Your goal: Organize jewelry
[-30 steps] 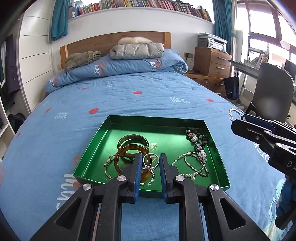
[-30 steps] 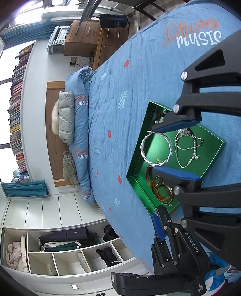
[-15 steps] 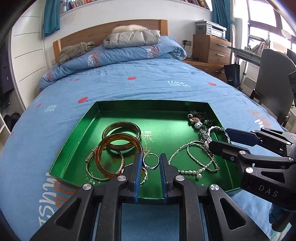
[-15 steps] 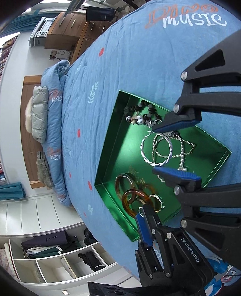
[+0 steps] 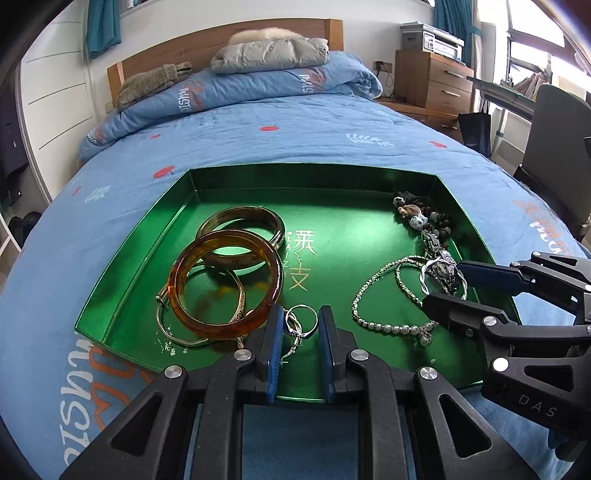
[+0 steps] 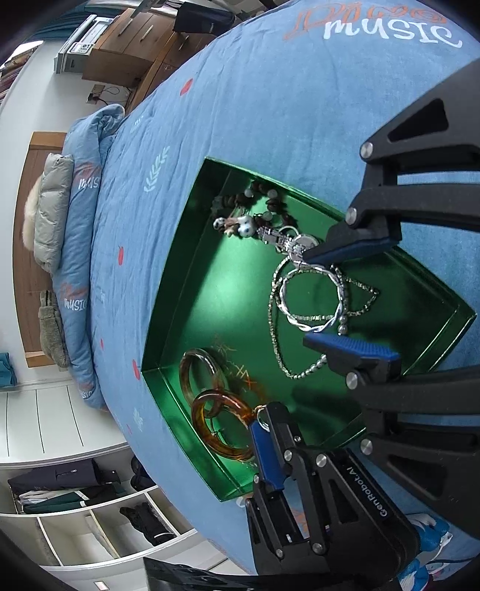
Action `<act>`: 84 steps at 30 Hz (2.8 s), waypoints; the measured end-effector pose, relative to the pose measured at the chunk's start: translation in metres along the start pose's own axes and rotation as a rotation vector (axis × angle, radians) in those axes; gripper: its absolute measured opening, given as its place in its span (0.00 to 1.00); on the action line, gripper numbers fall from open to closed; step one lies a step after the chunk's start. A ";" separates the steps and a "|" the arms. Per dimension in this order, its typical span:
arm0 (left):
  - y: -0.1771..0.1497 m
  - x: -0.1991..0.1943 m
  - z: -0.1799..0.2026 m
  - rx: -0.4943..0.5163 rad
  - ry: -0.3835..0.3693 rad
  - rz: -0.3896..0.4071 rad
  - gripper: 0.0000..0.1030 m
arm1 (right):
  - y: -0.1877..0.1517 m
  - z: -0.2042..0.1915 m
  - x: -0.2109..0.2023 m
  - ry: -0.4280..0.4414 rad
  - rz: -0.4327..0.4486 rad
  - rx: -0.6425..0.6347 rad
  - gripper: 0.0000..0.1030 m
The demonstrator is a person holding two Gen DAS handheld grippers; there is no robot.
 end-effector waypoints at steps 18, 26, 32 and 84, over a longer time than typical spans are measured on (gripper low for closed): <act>-0.001 -0.057 -0.019 -0.072 0.069 0.091 0.73 | 0.001 -0.014 -0.052 -0.015 0.089 -0.004 0.44; -0.021 -0.143 -0.021 -0.102 0.152 0.160 0.91 | -0.020 -0.037 -0.123 -0.022 0.182 0.010 0.49; -0.046 -0.212 -0.017 -0.114 0.196 0.208 0.99 | -0.046 -0.064 -0.182 -0.007 0.241 0.012 0.58; -0.139 -0.450 0.020 -0.143 0.329 0.448 1.00 | -0.146 -0.108 -0.409 -0.052 0.507 0.010 0.67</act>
Point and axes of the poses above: each gripper's, at about its wrist camera, not at the fingertips, and x roughly the way its jaws point, z to its right, y to its top, the point moved 3 cm from there along x, roughly the way its jaws point, and after that the axes turned 8 degrees about x, right-handed, at the moved point
